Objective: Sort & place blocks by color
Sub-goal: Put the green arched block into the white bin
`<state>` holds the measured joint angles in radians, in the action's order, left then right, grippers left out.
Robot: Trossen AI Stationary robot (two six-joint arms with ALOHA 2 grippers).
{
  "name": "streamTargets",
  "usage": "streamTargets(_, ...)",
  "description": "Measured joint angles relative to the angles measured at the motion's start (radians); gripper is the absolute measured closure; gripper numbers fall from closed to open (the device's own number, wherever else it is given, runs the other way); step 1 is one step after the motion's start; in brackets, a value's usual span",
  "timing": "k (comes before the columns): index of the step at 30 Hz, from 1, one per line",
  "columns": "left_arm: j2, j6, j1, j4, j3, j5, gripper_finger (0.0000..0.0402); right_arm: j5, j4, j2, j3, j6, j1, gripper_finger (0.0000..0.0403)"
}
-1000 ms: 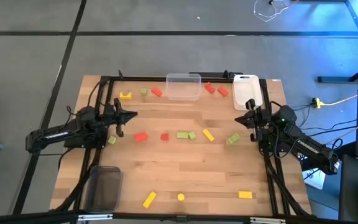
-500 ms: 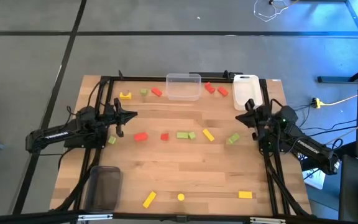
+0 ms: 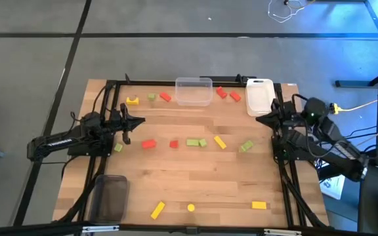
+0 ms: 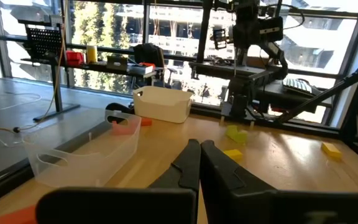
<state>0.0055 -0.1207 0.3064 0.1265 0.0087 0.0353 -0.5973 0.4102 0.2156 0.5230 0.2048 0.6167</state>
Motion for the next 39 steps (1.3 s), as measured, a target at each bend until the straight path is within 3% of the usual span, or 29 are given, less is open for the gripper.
streamTargets(3,0.000,0.000,0.000,0.000,0.000,0.000,0.0401,0.040,0.163,0.094,0.111,-0.086,0.000,0.0402)
streamTargets(8,0.000,0.000,0.000,0.000,0.000,0.000,0.0401,0.196,0.443,0.249,0.266,-0.242,0.000,0.0403)
streamTargets(11,0.000,0.000,0.000,0.000,0.000,0.000,0.0401,0.213,0.583,0.339,0.339,-0.317,0.000,0.0403)
streamTargets(15,0.000,0.000,0.000,0.000,0.000,0.000,0.0401,0.217,0.721,0.440,0.422,-0.359,0.000,0.0403)
streamTargets(19,0.000,0.000,0.000,0.000,0.000,0.000,0.0401,0.310,0.865,0.525,0.478,-0.372,0.000,0.0403)
streamTargets(24,0.000,0.000,0.000,0.000,0.000,0.000,0.0401,0.327,0.895,0.593,0.483,-0.347,0.000,0.0394)
streamTargets(32,0.000,0.000,0.000,0.000,0.000,0.000,0.0401,0.225,0.903,0.682,0.483,-0.394,0.000,0.0347)
streamTargets(39,0.000,0.000,0.000,0.000,0.000,0.000,0.0401,0.219,0.881,0.728,0.483,-0.426,0.000,0.0317)
